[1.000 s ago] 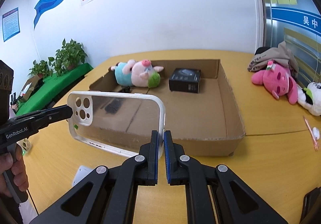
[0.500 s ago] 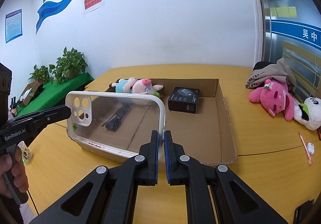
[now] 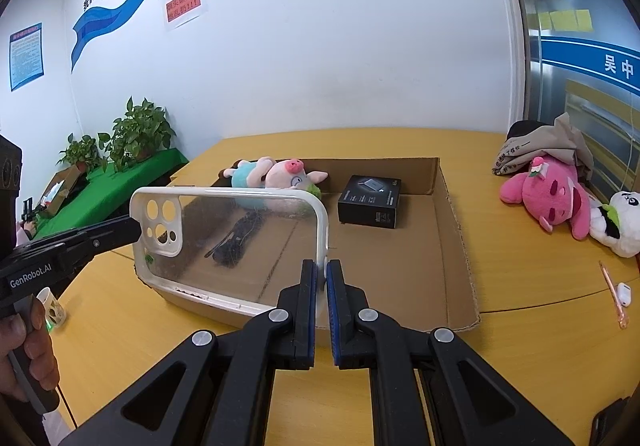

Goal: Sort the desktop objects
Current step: 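Lift the phone case frame with the right tool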

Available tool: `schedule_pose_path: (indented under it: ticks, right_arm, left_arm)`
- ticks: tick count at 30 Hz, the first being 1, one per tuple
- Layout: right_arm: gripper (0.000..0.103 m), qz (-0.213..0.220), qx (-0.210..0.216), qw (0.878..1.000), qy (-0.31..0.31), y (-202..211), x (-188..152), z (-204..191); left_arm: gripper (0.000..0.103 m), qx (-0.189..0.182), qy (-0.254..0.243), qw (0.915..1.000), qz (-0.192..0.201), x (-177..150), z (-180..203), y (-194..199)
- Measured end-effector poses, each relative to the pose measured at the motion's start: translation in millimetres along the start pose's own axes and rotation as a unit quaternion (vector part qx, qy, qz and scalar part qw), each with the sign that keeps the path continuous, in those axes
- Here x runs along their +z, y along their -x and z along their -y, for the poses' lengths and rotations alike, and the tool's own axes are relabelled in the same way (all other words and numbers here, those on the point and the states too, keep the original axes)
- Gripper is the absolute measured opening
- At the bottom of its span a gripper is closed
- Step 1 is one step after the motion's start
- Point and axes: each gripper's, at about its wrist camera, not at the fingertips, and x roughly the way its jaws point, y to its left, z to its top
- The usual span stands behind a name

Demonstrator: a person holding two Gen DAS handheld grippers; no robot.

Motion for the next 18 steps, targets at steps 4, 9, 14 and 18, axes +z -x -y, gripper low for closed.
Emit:
schedule_pose_path:
  ticks: [4,9,14,18]
  right_arm:
    - [0.006,-0.004,-0.005,1.0,0.002,2.5,0.7,-2.1]
    - [0.006,-0.001,-0.02,1.0,0.014,5.4,0.6,-5.0]
    - [0.006,-0.009,-0.016,1.0,0.004,-3.2,1.6,1.8]
    - [0.006,-0.014,-0.017,1.0,0.0,-10.4,2.4,6.2]
  left_arm:
    - [0.006,-0.002,0.004,1.0,-0.001,-1.1,0.1,0.3]
    - [0.006,0.001,-0.005,0.9999,-0.01,-1.3,2.2,-6.4]
    - [0.006,-0.003,0.001,0.9999,-0.016,1.7,0.2,-15.5]
    - [0.006,-0.003,0.001,0.9997,-0.023,2.9,-0.4,-25.9]
